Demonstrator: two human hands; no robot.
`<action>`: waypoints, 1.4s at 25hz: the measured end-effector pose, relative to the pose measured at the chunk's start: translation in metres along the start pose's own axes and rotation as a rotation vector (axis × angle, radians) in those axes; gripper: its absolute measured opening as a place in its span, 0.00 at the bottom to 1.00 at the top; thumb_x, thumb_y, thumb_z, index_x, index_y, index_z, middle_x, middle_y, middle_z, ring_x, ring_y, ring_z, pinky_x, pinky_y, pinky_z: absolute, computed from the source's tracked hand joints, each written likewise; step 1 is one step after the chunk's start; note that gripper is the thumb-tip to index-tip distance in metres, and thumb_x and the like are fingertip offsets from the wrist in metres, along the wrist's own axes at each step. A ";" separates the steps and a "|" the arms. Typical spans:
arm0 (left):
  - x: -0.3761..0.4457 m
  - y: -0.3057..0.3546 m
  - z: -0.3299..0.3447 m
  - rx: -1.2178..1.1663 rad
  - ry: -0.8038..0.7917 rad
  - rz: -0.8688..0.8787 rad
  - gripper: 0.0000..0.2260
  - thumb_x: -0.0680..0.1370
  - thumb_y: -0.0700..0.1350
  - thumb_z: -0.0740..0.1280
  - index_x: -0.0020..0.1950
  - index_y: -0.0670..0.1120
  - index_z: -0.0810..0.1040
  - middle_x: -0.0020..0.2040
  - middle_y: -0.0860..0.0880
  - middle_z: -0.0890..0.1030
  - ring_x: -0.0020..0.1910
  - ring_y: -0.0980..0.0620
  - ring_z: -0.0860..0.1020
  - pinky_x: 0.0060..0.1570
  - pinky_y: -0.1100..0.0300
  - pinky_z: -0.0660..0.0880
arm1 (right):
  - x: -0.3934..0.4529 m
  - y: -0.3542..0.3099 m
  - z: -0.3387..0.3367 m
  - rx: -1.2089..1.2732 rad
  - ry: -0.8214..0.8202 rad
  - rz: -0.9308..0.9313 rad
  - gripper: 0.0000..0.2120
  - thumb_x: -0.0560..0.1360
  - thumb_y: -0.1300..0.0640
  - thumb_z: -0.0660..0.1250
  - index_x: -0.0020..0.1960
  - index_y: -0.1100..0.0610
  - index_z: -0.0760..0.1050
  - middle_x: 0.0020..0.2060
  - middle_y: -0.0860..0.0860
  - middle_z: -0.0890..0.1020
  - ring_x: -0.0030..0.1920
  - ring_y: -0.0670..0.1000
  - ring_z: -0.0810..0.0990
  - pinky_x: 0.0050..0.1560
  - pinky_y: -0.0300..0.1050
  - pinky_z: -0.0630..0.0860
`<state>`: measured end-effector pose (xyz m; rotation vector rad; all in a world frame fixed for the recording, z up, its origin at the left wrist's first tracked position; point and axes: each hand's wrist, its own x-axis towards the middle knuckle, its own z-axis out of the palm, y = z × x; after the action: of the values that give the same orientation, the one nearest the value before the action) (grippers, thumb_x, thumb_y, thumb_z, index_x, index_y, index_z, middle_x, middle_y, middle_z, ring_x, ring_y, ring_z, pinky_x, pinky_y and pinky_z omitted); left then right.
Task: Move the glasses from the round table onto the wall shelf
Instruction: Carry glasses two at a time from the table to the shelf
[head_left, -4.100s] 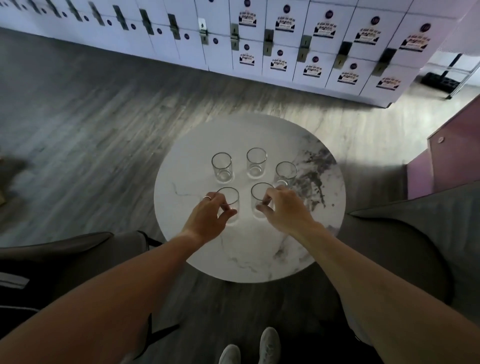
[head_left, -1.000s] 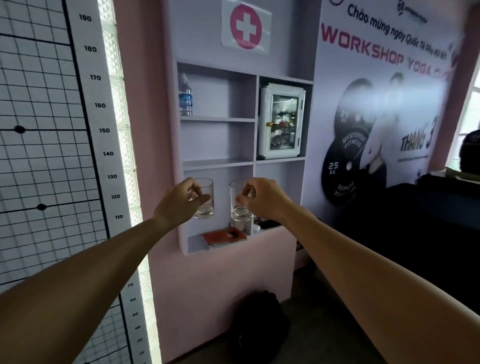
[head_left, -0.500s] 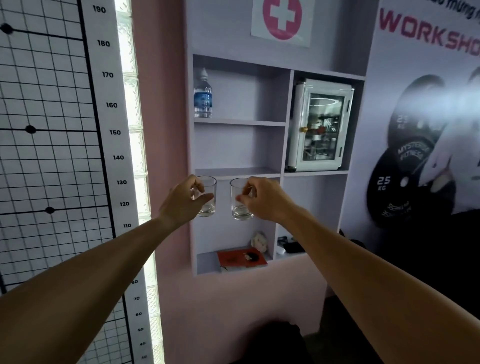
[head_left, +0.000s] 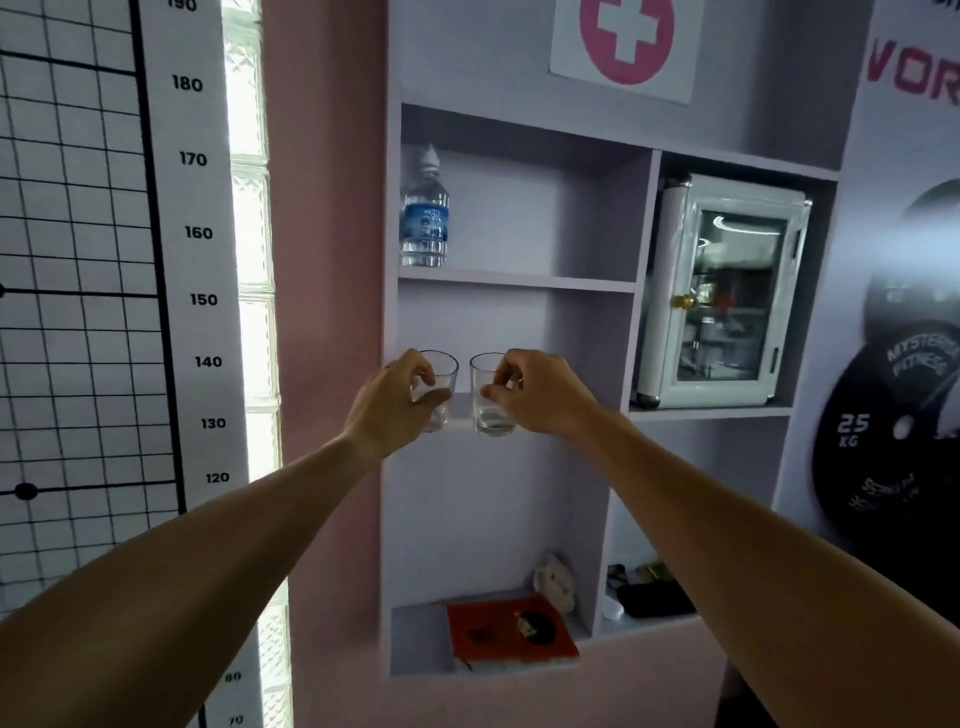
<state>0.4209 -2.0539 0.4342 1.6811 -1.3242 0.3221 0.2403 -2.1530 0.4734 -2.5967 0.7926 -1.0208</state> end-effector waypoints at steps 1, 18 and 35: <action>0.011 -0.005 0.008 0.006 0.007 -0.001 0.10 0.75 0.53 0.71 0.48 0.52 0.72 0.53 0.49 0.81 0.51 0.49 0.77 0.46 0.54 0.73 | 0.013 0.005 0.005 0.004 0.003 0.003 0.08 0.73 0.47 0.71 0.45 0.52 0.78 0.43 0.49 0.80 0.45 0.52 0.79 0.48 0.49 0.79; 0.091 -0.055 0.088 0.064 0.004 -0.144 0.11 0.78 0.43 0.69 0.49 0.46 0.66 0.40 0.51 0.73 0.39 0.49 0.75 0.39 0.62 0.72 | 0.137 0.093 0.081 0.054 -0.108 -0.007 0.07 0.74 0.44 0.69 0.44 0.46 0.75 0.45 0.48 0.79 0.43 0.49 0.78 0.39 0.41 0.72; 0.111 -0.069 0.108 0.588 0.115 -0.033 0.09 0.78 0.42 0.64 0.58 0.41 0.73 0.58 0.41 0.77 0.57 0.42 0.74 0.61 0.52 0.72 | 0.192 0.108 0.119 0.300 -0.138 -0.134 0.22 0.70 0.43 0.73 0.58 0.53 0.72 0.44 0.52 0.81 0.45 0.53 0.80 0.41 0.43 0.75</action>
<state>0.4877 -2.2095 0.4190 2.1222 -1.1788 0.8381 0.3960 -2.3478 0.4498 -2.4519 0.4016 -0.9038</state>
